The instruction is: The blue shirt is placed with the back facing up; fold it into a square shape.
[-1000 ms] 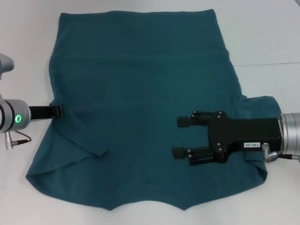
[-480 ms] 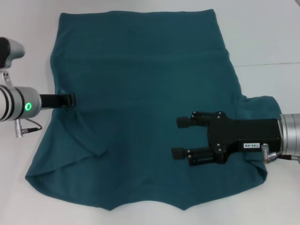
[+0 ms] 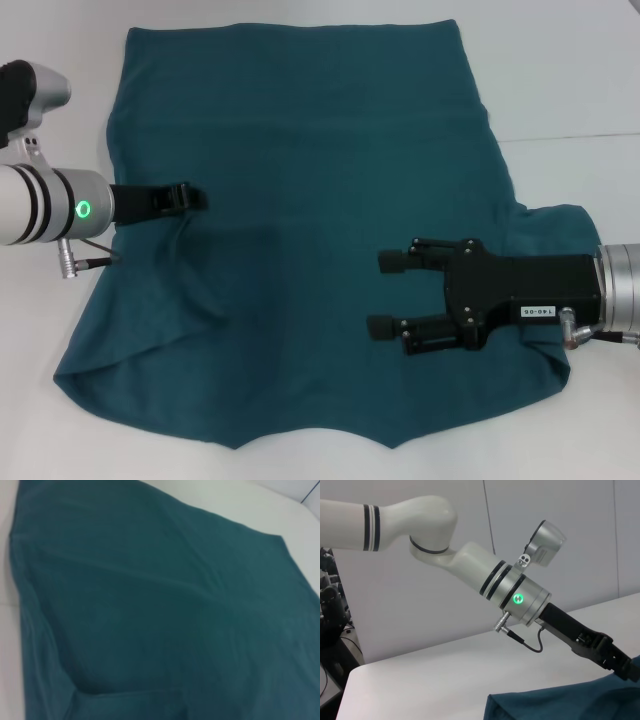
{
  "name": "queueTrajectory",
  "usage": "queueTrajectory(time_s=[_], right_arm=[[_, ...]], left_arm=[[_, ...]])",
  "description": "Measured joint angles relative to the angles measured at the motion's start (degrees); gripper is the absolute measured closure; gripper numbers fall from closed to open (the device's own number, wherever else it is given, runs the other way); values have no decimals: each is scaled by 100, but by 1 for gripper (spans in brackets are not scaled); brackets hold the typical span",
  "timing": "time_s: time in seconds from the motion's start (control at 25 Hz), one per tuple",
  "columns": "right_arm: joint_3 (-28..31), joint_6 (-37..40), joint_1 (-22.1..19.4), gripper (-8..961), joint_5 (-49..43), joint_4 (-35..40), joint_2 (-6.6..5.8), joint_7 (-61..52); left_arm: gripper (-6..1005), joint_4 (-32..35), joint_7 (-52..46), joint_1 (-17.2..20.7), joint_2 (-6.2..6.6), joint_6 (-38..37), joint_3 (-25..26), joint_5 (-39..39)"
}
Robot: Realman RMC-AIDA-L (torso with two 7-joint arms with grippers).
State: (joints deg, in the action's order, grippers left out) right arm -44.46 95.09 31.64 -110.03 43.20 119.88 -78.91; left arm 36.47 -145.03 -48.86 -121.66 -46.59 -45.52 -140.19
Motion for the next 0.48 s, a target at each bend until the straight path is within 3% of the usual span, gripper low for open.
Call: queueTrajectory(time_s=[0.28,0.48], right_arm=[[-1,0,0,43,30,12,-3,7],[68,3,0,45,44,41,-14,-31]], left_arm=[[584,8,29,14,59,-55,-10,126],[421,13,233,114,240,-420,-42,88]])
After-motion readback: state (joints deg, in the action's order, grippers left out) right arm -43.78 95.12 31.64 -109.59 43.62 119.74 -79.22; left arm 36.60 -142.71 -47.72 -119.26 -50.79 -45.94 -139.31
